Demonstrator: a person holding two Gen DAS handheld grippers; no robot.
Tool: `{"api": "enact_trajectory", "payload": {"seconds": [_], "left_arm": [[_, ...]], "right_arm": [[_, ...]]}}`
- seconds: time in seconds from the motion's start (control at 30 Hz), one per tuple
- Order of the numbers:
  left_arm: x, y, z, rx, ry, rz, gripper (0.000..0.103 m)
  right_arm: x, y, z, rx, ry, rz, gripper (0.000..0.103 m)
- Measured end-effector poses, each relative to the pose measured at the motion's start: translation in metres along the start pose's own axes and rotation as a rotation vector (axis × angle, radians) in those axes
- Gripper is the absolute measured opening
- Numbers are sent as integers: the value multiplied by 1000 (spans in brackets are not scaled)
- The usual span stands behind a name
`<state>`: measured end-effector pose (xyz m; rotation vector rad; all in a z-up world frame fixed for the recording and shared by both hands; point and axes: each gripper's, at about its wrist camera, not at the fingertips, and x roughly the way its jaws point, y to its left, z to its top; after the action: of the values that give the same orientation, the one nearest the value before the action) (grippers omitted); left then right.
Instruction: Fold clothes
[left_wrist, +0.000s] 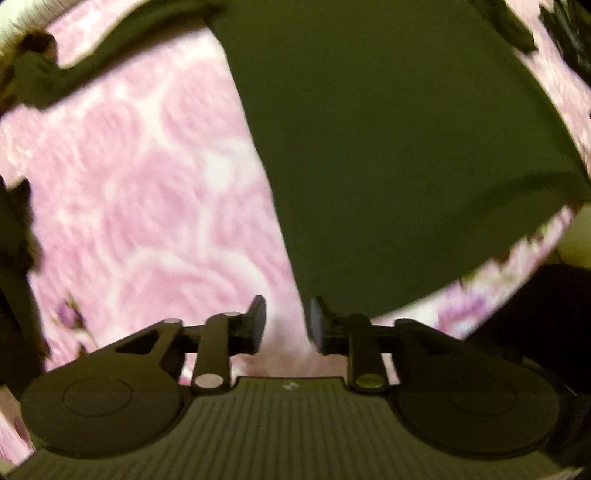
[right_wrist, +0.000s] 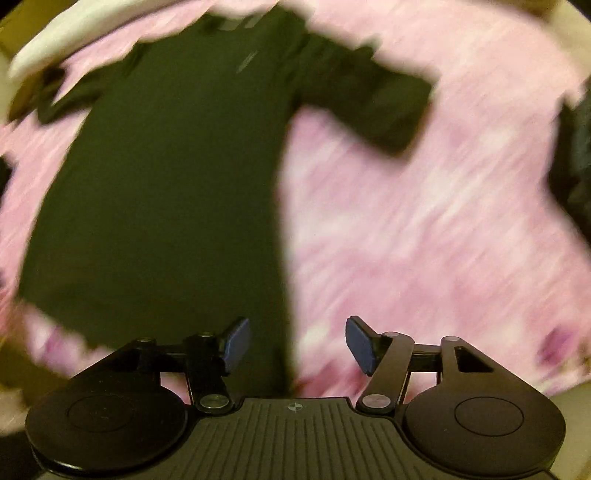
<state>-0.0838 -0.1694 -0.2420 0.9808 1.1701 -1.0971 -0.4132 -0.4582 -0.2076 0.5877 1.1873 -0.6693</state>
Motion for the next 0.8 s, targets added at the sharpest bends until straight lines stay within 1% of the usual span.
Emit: {"api": "enact_trajectory", "payload": {"seconds": [0.07, 0.13, 0.23, 0.33, 0.4, 0.43, 0.5, 0.53, 0.6, 0.63, 0.7, 0.8], "left_arm": [[-10, 5, 15, -10, -52, 21, 25], [-16, 3, 32, -20, -90, 30, 27], [-13, -16, 61, -10, -124, 38, 29], [-7, -47, 89, -3, -142, 41, 31], [1, -72, 111, -17, -145, 42, 31], [5, -87, 124, -19, -150, 35, 31], [16, -116, 151, -4, -178, 3, 31], [22, -135, 168, 10, -197, -18, 31], [31, -173, 203, 51, -233, -73, 31], [36, -192, 221, 73, -249, -99, 31], [47, -226, 254, 110, -278, -145, 31], [63, -270, 295, 167, -305, -201, 37]], "right_arm": [[3, -4, 29, 12, -96, -51, 64], [11, -7, 60, 8, -185, -96, 68], [44, -6, 107, -70, -263, -137, 70], [87, -8, 140, -190, -278, -163, 71], [123, -16, 156, -262, -236, -184, 69], [137, -23, 162, -289, -210, -180, 47], [147, -42, 170, -324, -165, -134, 5], [142, -54, 172, -335, -172, -132, 4], [117, -85, 176, -350, -221, -174, 3], [99, -106, 179, -329, -250, -209, 3], [66, -151, 184, -256, -314, -300, 3], [30, -207, 187, -159, -398, -454, 3]]}}
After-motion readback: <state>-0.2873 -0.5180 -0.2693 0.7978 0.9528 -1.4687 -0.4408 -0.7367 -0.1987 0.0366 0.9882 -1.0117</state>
